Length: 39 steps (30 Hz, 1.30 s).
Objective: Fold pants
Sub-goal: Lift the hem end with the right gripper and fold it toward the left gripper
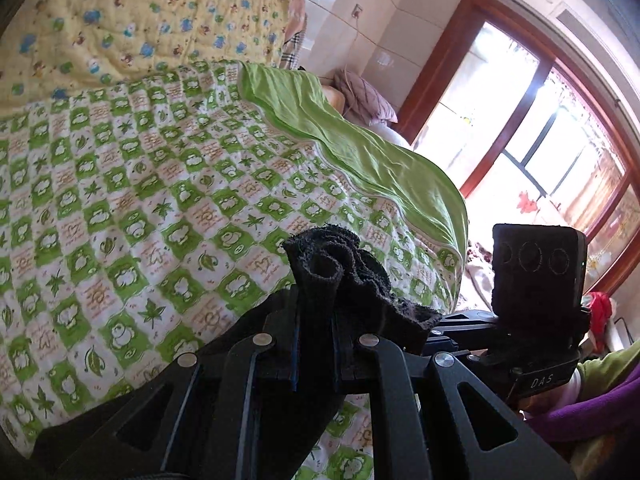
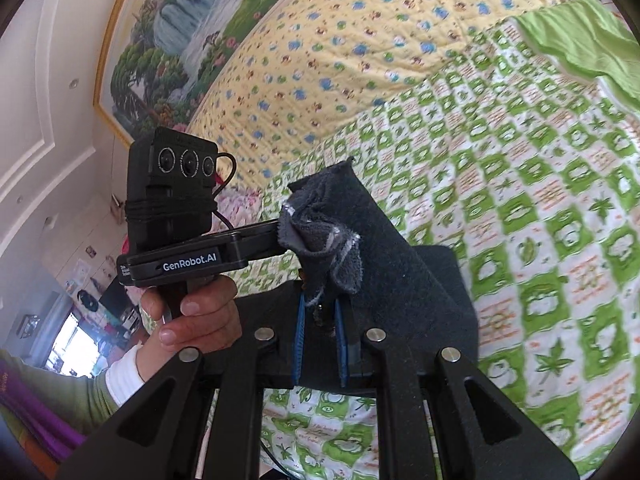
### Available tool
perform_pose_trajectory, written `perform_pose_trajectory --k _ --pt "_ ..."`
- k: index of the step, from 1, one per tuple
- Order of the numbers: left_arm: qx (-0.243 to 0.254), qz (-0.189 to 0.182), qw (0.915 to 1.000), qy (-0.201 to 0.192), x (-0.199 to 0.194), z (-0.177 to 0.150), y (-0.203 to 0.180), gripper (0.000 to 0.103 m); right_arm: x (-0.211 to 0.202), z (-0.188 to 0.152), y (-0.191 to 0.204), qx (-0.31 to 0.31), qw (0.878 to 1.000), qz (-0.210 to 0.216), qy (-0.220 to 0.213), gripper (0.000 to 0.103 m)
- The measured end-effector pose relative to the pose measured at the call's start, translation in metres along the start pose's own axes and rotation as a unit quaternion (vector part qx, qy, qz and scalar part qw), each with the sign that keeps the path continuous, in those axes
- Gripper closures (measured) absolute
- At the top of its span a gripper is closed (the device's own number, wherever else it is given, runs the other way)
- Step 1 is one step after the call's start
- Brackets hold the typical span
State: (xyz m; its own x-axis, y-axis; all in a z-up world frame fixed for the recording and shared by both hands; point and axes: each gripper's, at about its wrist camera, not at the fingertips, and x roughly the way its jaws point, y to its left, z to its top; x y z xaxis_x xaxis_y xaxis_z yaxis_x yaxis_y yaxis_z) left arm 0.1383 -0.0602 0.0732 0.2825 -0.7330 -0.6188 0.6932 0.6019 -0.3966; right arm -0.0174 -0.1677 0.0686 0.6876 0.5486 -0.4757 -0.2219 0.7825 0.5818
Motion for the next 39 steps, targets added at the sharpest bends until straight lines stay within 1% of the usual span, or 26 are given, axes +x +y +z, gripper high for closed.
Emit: perform_pose_trajectory --k 4,9,12,15,23,26,30,33,35,36,37,38,39 --pt "-0.029 0.008 0.9995 -0.007 -0.011 -0.021 0.021 0.093 0.025 -0.008 0.001 -0.002 0.999 0.014 0.029 0.088" --pt "-0.074 0.015 0.9971 -0.012 -0.015 -0.048 0.047 0.093 0.052 -0.019 -0.004 0.013 0.997 0.033 0.064 0.088" --pt "-0.098 0.019 0.9950 -0.006 -0.013 -0.063 0.061 0.093 0.067 -0.027 -0.005 0.014 0.996 0.033 0.085 0.088" --pt "-0.108 0.026 0.9938 -0.004 -0.013 -0.074 0.068 0.093 0.077 -0.034 -0.004 0.011 0.994 0.029 0.102 0.088" --pt "-0.137 0.041 0.9897 -0.002 -0.016 -0.095 0.077 0.092 0.088 -0.041 -0.007 0.017 0.991 0.023 0.128 0.087" --pt "-0.151 0.042 0.9876 -0.004 -0.020 -0.102 0.080 0.092 0.091 -0.044 -0.008 0.023 0.990 0.027 0.138 0.081" --pt "-0.161 0.059 0.9851 -0.005 -0.025 -0.113 0.082 0.092 0.095 -0.047 -0.006 0.021 0.989 0.025 0.144 0.079" --pt "-0.168 0.068 0.9834 -0.010 -0.033 -0.119 0.083 0.092 0.097 -0.048 -0.003 0.019 0.989 0.028 0.147 0.073" --pt "-0.176 0.073 0.9817 -0.013 -0.039 -0.122 0.085 0.087 0.097 -0.048 0.000 0.014 0.988 0.032 0.148 0.068" --pt "-0.184 0.076 0.9799 -0.017 -0.044 -0.125 0.087 0.086 0.096 -0.047 0.003 0.011 0.988 0.035 0.149 0.064" --pt "-0.190 0.080 0.9783 -0.019 -0.047 -0.127 0.088 0.083 0.096 -0.047 0.005 0.008 0.988 0.037 0.150 0.061" --pt "-0.197 0.086 0.9763 -0.022 -0.051 -0.130 0.090 0.081 0.096 -0.046 0.008 0.005 0.988 0.038 0.150 0.059" --pt "-0.207 0.093 0.9734 -0.028 -0.057 -0.134 0.091 0.080 0.095 -0.045 0.011 0.001 0.988 0.040 0.149 0.059"
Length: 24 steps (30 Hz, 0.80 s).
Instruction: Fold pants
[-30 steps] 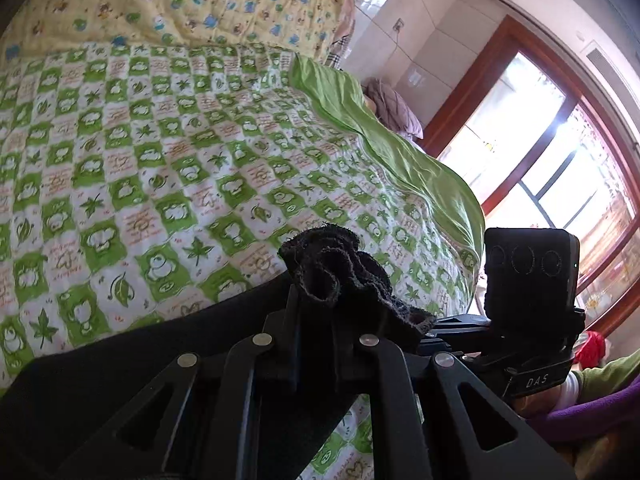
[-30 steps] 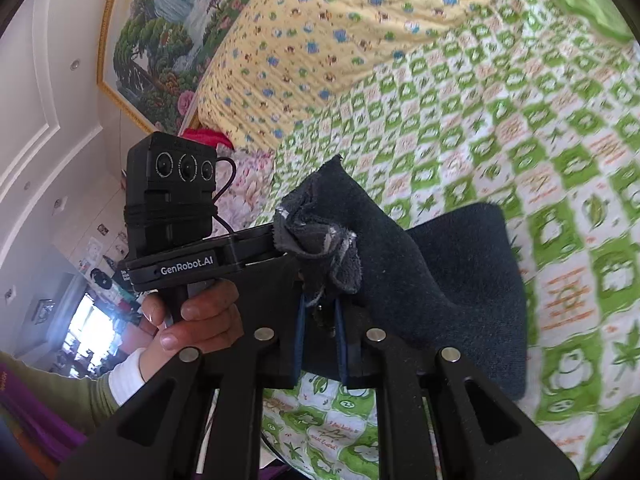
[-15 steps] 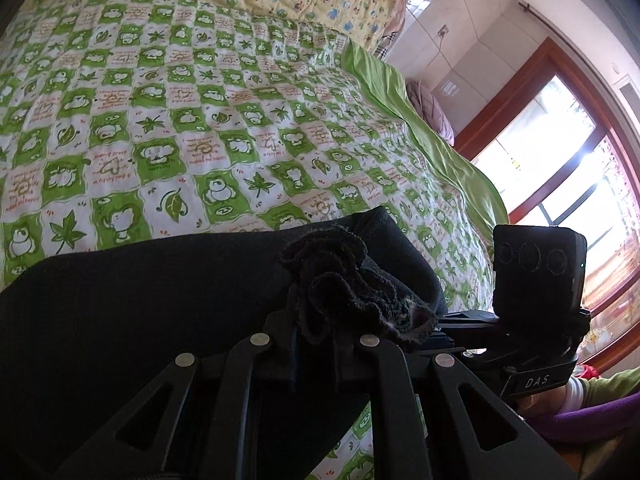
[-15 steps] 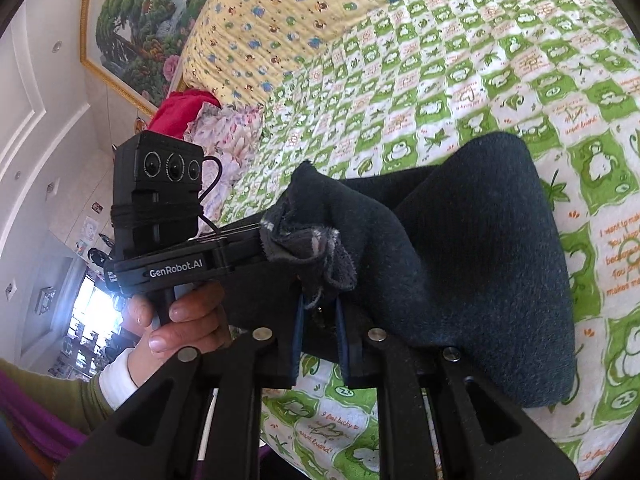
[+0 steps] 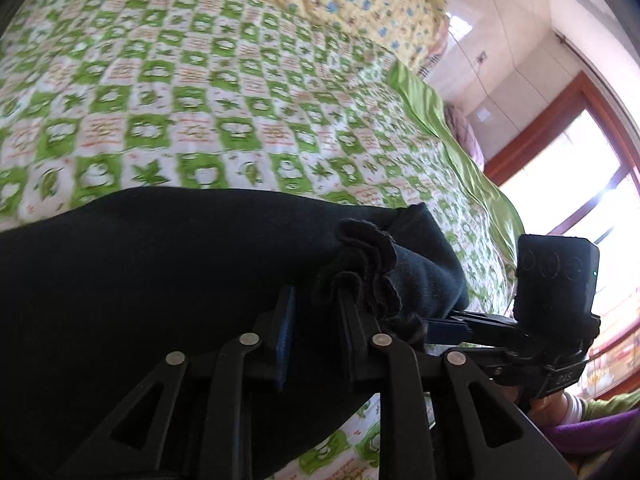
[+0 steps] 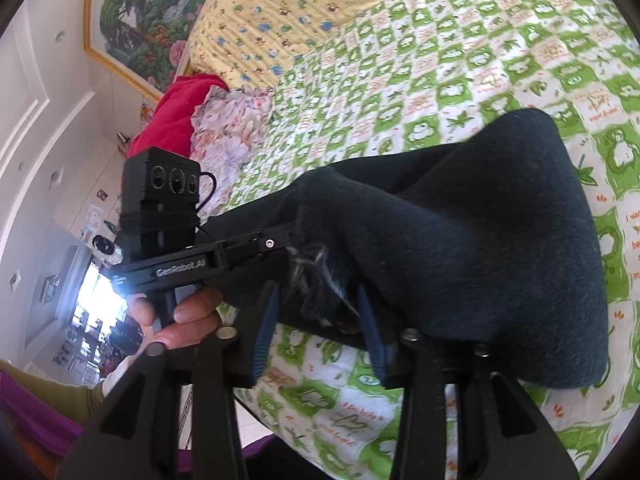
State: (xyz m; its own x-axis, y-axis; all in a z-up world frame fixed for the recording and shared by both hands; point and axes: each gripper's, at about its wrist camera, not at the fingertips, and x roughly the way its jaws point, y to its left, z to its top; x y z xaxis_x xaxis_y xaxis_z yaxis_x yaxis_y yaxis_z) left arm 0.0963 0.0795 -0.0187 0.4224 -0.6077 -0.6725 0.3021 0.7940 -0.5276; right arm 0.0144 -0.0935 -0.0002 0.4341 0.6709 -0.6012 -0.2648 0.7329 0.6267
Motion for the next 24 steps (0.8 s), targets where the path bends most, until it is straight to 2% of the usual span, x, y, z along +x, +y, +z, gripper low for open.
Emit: perform_pose_trajectory --k 10,18,20,24 --pt "-0.071 0.054 0.9938 -0.066 -0.059 -0.034 0.024 0.069 0.001 0.018 0.021 -0.027 1.000 0.014 -0.003 0.058" --pt "-0.103 0.094 0.9852 -0.100 -0.095 -0.063 0.032 0.067 0.023 0.028 0.035 -0.048 0.998 0.026 0.015 0.058" --pt "-0.128 0.115 0.9783 -0.115 -0.105 -0.070 0.037 0.062 0.029 0.030 0.040 -0.056 0.998 0.034 0.021 0.058" --pt "-0.179 0.134 0.9637 -0.146 -0.126 -0.089 0.048 0.061 0.045 0.033 0.052 -0.075 0.996 0.037 0.030 0.051"
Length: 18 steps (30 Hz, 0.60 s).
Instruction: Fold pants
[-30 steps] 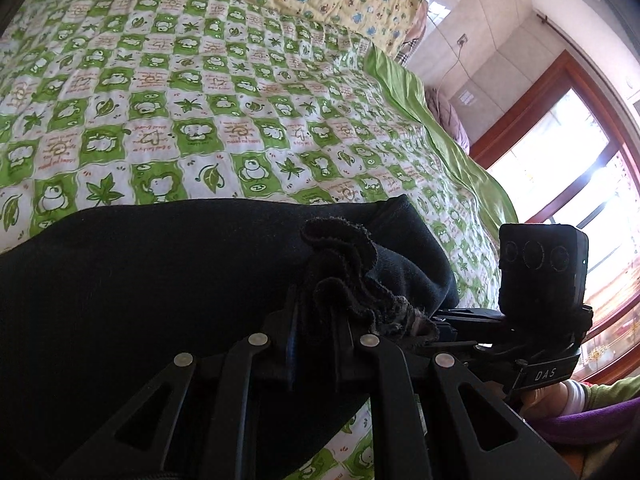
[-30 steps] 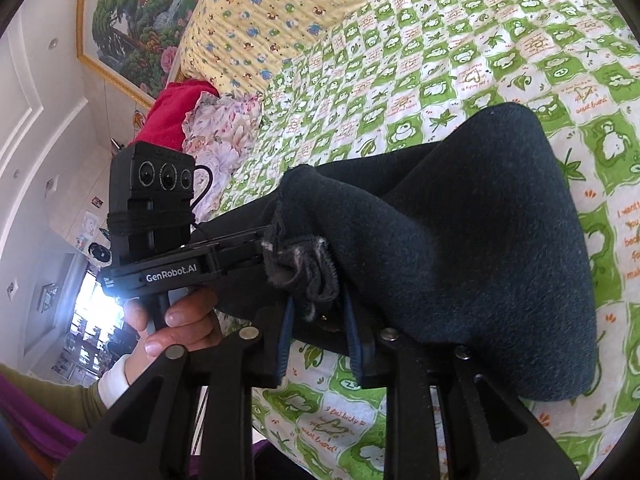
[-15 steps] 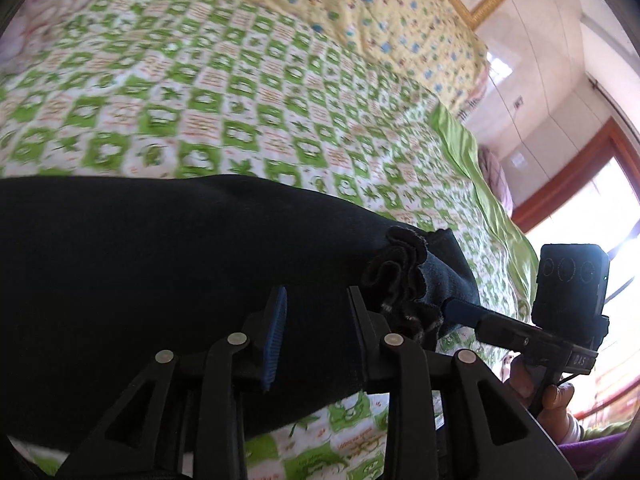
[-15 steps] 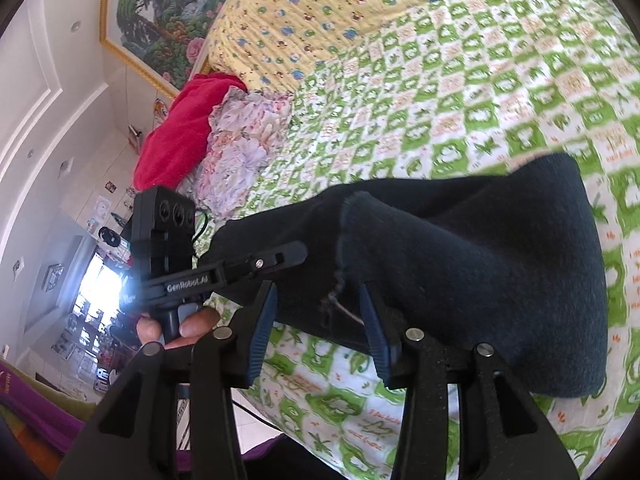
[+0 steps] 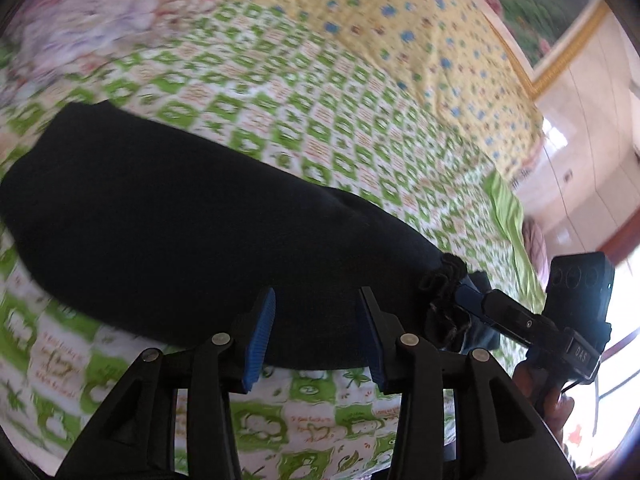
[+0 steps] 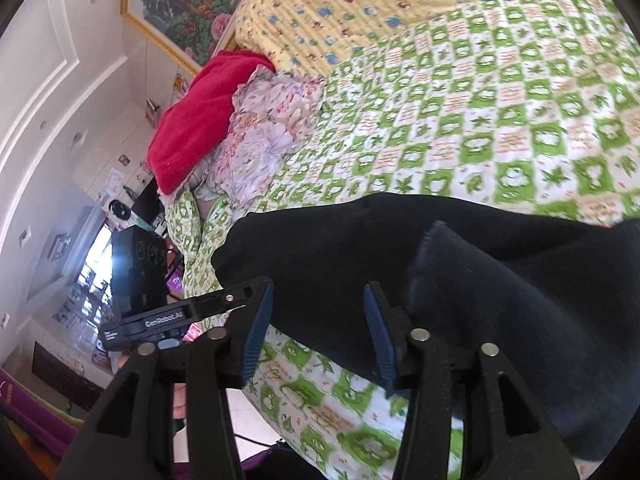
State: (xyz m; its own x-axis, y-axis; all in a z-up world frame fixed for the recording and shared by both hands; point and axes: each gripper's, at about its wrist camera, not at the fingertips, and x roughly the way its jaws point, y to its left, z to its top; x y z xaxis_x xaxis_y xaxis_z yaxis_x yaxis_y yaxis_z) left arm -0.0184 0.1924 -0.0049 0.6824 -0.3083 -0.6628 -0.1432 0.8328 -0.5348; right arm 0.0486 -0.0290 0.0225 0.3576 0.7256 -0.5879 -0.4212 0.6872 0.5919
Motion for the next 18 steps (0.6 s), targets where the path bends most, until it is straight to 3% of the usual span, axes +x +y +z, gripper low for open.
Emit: perform_pose_trajectory --k 6,18 --pt "-0.053 0.040 0.9969 -0.043 -0.036 -0.017 0.026 0.057 0.024 0.010 0.015 -0.026 0.999 0.012 0.017 0.050" --pt "-0.124 0.089 0.9859 -0.070 -0.057 -0.027 0.075 0.054 0.083 0.028 0.052 -0.078 0.994 0.032 0.063 0.049"
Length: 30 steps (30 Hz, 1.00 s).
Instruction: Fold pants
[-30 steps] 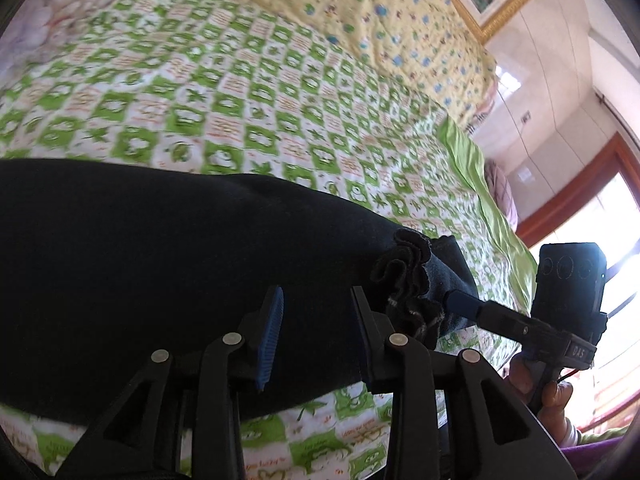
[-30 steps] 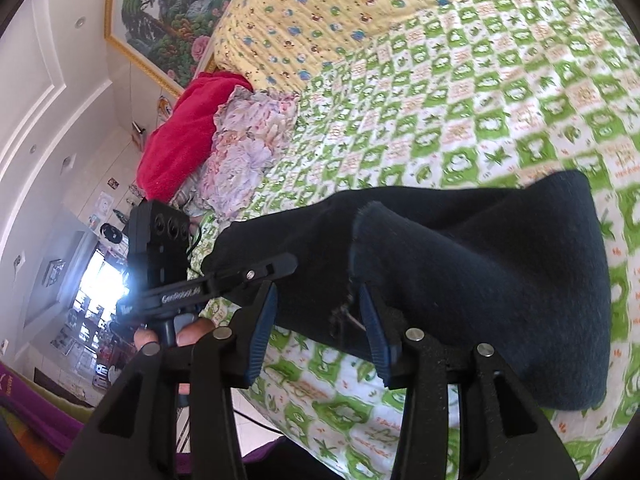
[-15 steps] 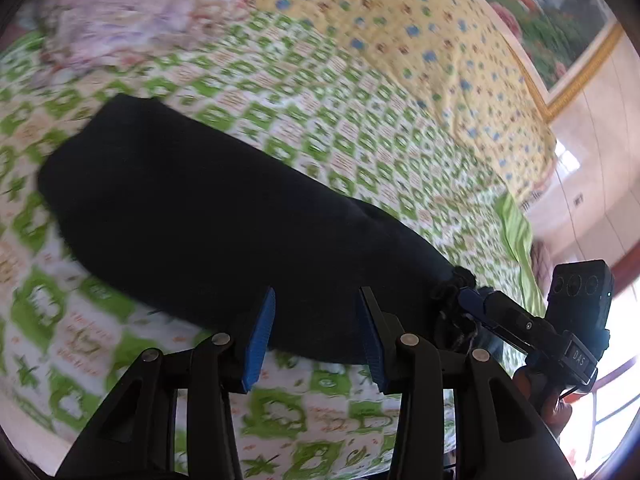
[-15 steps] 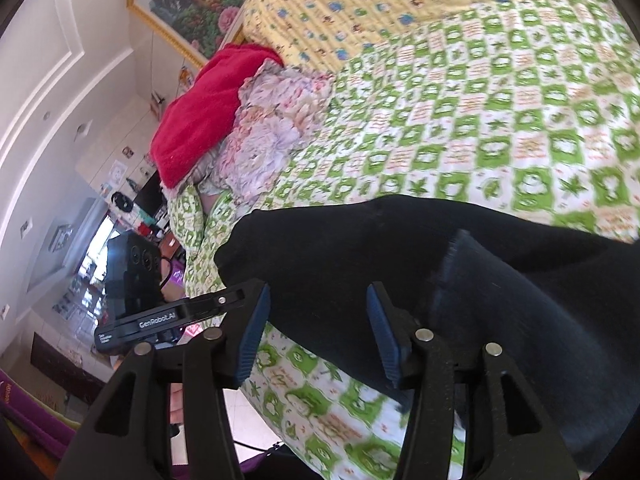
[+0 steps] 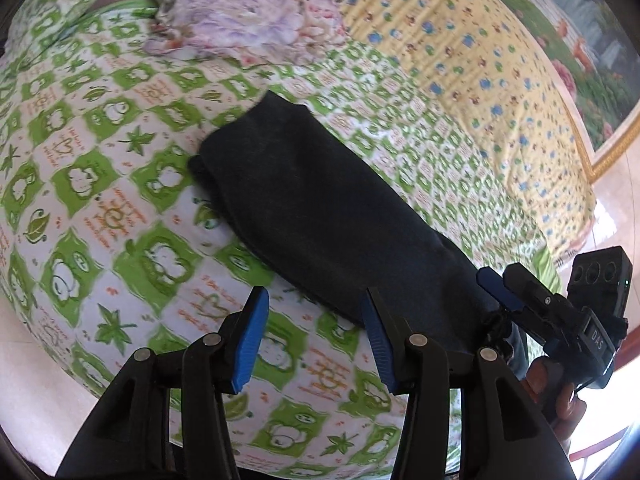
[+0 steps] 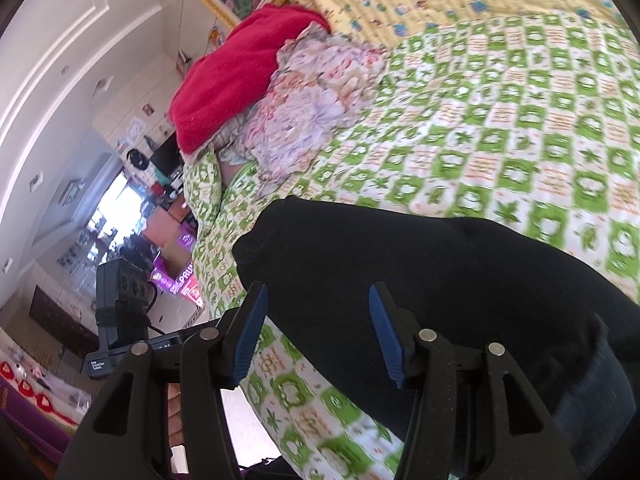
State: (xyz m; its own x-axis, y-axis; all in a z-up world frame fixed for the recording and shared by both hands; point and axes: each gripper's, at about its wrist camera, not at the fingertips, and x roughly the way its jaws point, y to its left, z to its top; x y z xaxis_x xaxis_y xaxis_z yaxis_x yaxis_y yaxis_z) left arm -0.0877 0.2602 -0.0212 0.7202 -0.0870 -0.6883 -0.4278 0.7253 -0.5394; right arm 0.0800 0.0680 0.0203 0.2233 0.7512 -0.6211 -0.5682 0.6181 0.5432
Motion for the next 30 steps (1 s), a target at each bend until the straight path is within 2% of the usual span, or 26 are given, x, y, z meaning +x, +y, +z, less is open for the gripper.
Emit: perform_pose_trajectory --k 5,11,18,23,27,30 --pt "-0.022 0.013 0.9997 -0.003 0.003 0.011 0.020 0.054 0.026 0.020 0.010 -0.030 0.999 0.004 0.022 0.048" --pt "-0.046 0.008 0.9989 0.000 0.011 0.023 0.038 0.053 0.066 0.054 0.019 -0.080 0.995 0.005 0.067 0.048" --pt "-0.059 0.002 0.9982 0.006 0.022 0.028 0.045 0.052 0.128 0.086 0.027 -0.161 0.976 0.005 0.145 0.048" --pt "-0.068 -0.003 0.9976 0.006 0.028 0.034 0.046 0.052 0.167 0.098 0.025 -0.182 0.965 0.017 0.189 0.048" --pt "-0.071 -0.007 0.9975 0.002 0.032 0.036 0.048 0.052 0.196 0.103 0.019 -0.168 0.957 0.036 0.235 0.048" --pt "-0.071 -0.007 0.9975 0.000 0.034 0.037 0.049 0.052 0.212 0.106 0.018 -0.164 0.952 0.045 0.253 0.048"
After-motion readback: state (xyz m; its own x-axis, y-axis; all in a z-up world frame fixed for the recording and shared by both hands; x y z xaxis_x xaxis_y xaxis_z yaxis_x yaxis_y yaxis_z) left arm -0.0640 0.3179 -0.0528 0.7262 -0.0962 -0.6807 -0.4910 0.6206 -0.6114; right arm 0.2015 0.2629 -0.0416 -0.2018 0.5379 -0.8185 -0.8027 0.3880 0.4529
